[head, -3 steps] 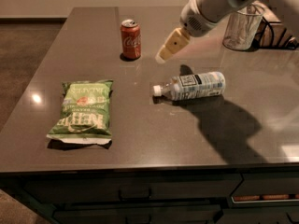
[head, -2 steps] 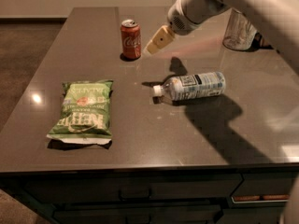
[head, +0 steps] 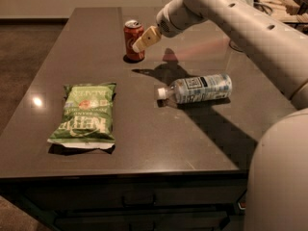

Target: Knock coke can over

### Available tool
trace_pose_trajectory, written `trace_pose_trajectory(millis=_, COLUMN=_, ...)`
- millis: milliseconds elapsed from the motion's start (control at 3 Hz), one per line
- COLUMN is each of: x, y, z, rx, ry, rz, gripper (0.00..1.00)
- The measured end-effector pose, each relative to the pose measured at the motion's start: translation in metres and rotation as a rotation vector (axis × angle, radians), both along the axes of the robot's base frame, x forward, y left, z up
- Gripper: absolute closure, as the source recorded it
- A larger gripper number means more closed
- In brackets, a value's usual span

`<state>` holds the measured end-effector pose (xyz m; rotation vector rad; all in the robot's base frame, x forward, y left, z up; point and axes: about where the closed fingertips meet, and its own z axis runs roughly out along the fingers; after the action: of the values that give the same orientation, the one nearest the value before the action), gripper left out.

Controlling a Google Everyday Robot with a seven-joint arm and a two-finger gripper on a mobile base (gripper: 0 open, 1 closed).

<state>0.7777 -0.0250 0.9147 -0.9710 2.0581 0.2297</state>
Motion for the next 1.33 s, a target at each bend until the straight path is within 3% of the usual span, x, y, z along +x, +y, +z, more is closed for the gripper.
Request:
trace_pose_trajectory(millis=667, x=0.012, y=0.045, z=-0.006, rx=0.145, ry=0.004, rz=0.048, gripper=0.00)
trace_pose_trajectory(millis=1000, x=0.008, y=0.058, z=-0.004, rx=0.185, ry=0.005, rz=0.078, gripper=0.15)
trace_pose_trajectory(millis=1333, x=0.006, y=0.069, z=0.003, rx=0.220, ry=0.002, rz=0.105, gripper=0.39)
